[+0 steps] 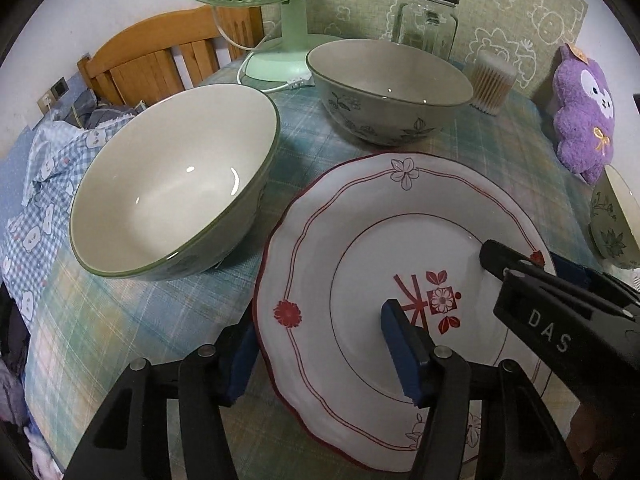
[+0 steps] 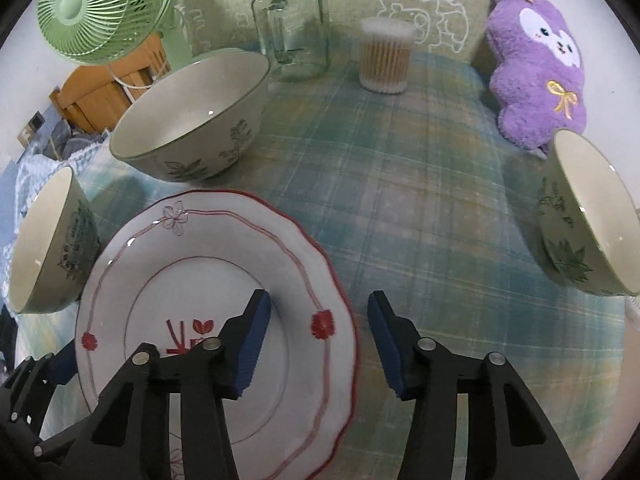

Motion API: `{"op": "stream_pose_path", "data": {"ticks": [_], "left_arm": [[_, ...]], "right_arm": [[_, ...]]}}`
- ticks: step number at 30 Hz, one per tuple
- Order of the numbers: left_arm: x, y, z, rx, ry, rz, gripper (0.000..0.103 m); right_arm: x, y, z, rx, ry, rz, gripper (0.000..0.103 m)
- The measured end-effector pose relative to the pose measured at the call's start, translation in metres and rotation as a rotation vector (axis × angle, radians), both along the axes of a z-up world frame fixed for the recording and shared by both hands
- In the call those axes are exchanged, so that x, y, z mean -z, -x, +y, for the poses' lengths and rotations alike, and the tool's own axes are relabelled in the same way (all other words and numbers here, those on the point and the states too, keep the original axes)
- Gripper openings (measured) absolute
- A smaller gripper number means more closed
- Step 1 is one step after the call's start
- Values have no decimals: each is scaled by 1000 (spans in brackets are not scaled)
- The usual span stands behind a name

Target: Organize plates and bowls

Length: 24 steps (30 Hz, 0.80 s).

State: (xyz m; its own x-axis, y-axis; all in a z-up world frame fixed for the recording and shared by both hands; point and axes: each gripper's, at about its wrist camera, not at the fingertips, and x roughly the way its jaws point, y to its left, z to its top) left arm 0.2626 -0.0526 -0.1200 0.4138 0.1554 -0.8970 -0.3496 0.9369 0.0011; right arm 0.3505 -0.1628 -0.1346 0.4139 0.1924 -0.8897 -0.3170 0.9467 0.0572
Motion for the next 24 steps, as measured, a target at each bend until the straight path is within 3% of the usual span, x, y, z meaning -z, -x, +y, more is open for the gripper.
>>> {"op": "stream_pose_path", "data": {"ticks": [1,5,19,24], "left_arm": [[0,0,0,1,-4,-1,61],[0,1,-1,6,-3,4,61],[-1,-30,-13,120,-7,1,58],[-2,-27,-7,100,-17,-1,40]], "right_arm": [[0,1,1,-8,-4,2,45],[-2,3,0,-3,-1,-1,42],[-5,7,-26,82,28,24,40],[-4,-1,-21,90,20,27,42]]}}
